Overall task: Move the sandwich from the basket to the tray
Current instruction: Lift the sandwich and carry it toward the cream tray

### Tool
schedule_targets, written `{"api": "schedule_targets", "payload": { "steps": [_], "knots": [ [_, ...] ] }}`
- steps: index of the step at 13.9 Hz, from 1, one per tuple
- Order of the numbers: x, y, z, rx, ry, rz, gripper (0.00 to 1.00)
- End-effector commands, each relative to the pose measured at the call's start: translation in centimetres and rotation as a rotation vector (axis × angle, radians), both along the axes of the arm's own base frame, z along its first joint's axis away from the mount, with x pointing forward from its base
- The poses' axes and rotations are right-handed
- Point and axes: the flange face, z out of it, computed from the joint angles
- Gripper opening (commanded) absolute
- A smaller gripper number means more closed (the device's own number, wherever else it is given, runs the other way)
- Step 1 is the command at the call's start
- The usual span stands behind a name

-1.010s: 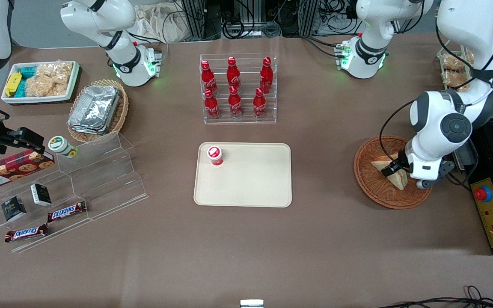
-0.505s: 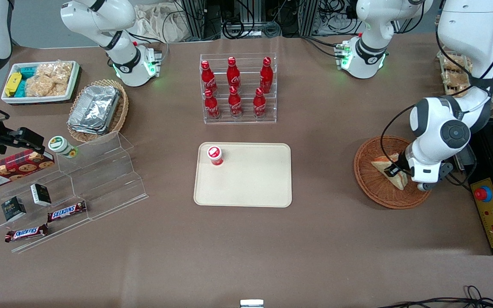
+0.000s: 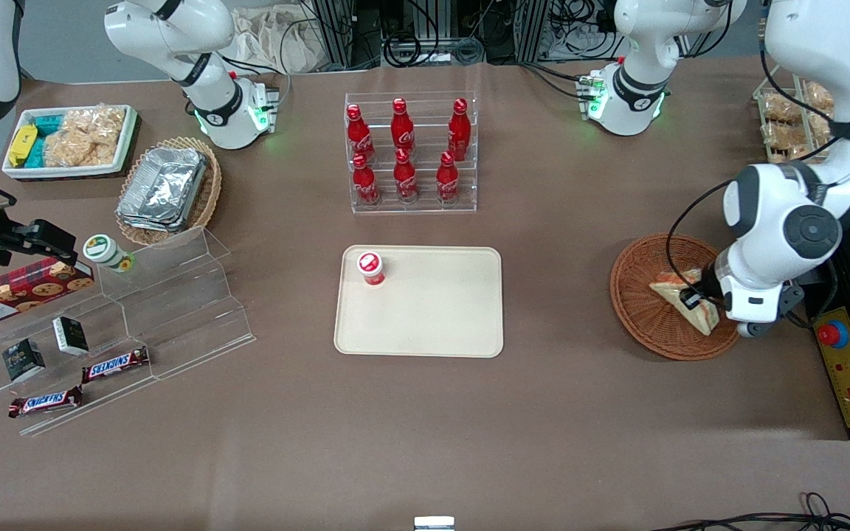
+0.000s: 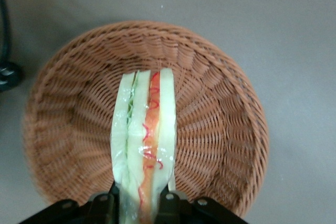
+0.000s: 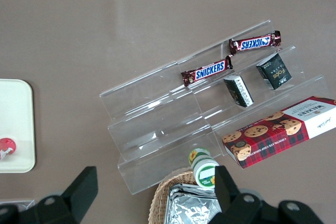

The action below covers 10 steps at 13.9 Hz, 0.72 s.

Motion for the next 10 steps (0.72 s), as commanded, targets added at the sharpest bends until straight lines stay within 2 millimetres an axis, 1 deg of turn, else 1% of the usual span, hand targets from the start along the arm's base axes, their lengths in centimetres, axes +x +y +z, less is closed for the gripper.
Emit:
{"api": "schedule_targets", "payload": {
  "steps": [1, 2, 3, 4, 5, 6, 7, 8, 10],
  "knots": [
    [2.6, -1.8, 8.4, -0.005, 0.049, -0.091, 0.00],
    [3.2, -3.4, 11.0, -0.023, 0.063, -0.132, 0.00],
    [3.8, -5.0, 13.2, -0.035, 0.064, -0.173, 0.00],
    [4.2, -7.1, 14.7, -0.050, 0.064, -0.228, 0.00],
    [4.6, -9.3, 15.9, -0.070, 0.063, -0.309, 0.00],
    [4.7, -11.7, 16.5, -0.088, 0.053, -0.390, 0.00],
    [4.7, -14.5, 16.3, -0.114, 0.049, -0.445, 0.00],
    [4.1, -17.8, 15.8, -0.135, 0.056, -0.496, 0.00],
    [3.2, -23.1, 13.6, -0.186, 0.071, -0.583, 0.00]
  ]
}}
